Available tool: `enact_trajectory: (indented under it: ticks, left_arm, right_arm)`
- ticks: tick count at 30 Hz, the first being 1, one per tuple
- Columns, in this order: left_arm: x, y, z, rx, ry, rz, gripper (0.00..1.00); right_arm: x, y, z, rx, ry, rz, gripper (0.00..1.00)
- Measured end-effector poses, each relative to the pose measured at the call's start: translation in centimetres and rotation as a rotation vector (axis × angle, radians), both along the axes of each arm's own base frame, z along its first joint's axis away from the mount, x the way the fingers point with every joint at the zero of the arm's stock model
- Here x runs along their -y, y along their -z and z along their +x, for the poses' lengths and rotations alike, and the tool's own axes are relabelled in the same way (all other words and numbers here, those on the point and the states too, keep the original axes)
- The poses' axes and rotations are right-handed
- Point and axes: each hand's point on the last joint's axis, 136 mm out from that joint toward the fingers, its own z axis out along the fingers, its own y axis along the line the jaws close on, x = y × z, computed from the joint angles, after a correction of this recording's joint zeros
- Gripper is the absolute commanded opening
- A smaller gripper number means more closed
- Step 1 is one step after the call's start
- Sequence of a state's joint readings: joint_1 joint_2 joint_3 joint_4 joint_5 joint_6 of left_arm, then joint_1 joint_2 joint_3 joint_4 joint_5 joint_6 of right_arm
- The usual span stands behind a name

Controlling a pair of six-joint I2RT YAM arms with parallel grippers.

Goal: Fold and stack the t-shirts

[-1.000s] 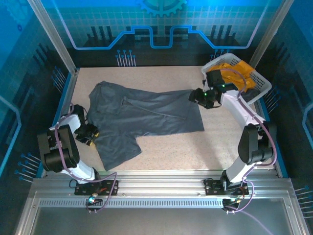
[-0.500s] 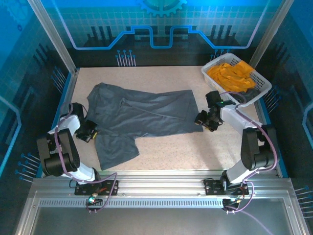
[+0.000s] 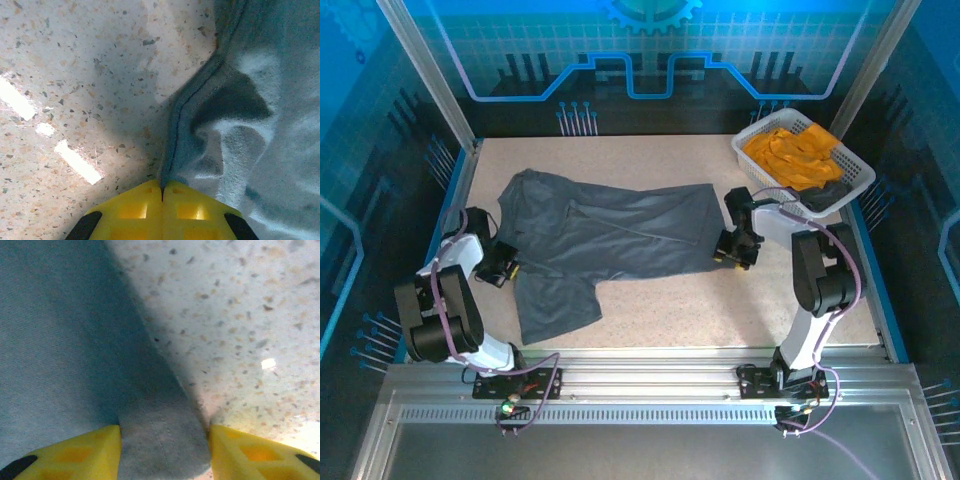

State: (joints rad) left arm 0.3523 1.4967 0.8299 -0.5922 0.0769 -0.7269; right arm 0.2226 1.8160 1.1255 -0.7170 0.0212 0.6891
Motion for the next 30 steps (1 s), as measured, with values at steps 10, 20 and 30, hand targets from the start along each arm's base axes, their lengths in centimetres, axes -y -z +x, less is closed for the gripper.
enact_trajectory:
  ticks: [10,20,30]
  left_arm:
    - [0.4,-1.4,0.5,0.056,-0.004,-0.016,0.0]
    - [1.2,-13.6,8.7,0.412,-0.057,-0.066,0.0]
    - [0.4,-38.4,13.3,0.972,-0.111,-0.042,0.0]
  right_arm:
    - [-2.0,-0.4,1.6,-0.016,-0.055,-0.009,0.0]
    - [-4.8,-16.4,11.2,0.424,-0.097,0.097,0.0]
    - [-2.9,-39.6,14.3,0.962,-0.055,0.241,0.0]
